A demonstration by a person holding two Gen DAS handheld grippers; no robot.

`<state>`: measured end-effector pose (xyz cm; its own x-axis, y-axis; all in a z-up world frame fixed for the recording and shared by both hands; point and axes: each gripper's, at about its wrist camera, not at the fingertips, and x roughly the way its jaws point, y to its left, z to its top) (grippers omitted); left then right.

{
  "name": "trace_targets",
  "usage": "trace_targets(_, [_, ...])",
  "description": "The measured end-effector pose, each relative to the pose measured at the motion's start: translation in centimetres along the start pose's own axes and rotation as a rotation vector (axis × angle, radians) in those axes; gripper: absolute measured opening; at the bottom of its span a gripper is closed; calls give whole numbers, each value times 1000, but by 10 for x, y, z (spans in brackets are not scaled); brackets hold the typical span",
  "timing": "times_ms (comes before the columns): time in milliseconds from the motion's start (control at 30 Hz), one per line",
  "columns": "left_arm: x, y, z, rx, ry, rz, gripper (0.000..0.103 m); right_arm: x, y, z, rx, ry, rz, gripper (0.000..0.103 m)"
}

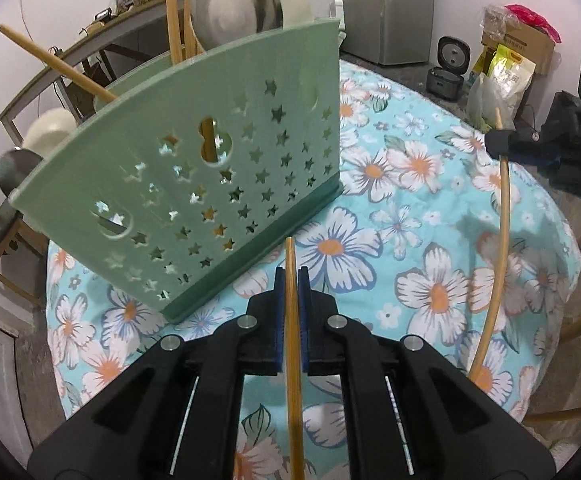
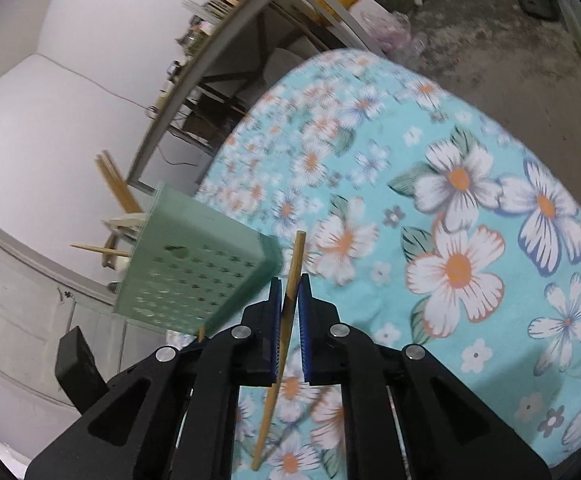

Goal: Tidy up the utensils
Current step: 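Raise both held chopsticks upright toward the green holder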

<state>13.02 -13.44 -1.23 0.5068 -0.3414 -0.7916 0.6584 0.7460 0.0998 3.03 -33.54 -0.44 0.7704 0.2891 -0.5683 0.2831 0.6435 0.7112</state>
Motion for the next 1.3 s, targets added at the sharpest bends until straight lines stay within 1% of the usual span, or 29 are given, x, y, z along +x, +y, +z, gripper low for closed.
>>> trace_targets(200, [-16,-1,7,9,-29,4,5,-16,18,4,-46,-39,18,7])
trace_targets(500, [-35,2,8,14,-60,11,5,-32,37,2,-115,-78,3,7])
trace_targets(800, [-41,6,7,1,-71,0,5,-34,46,-1,-129,-79,7,7])
trace_targets(1133, [-55,26,1,-53,-85,-31,5,-35,54,-6,-143,-89,0,7])
trace_targets(1300, [-61,32,1,-74,-96,-31,5,-34,54,-7,-140,-83,5,7])
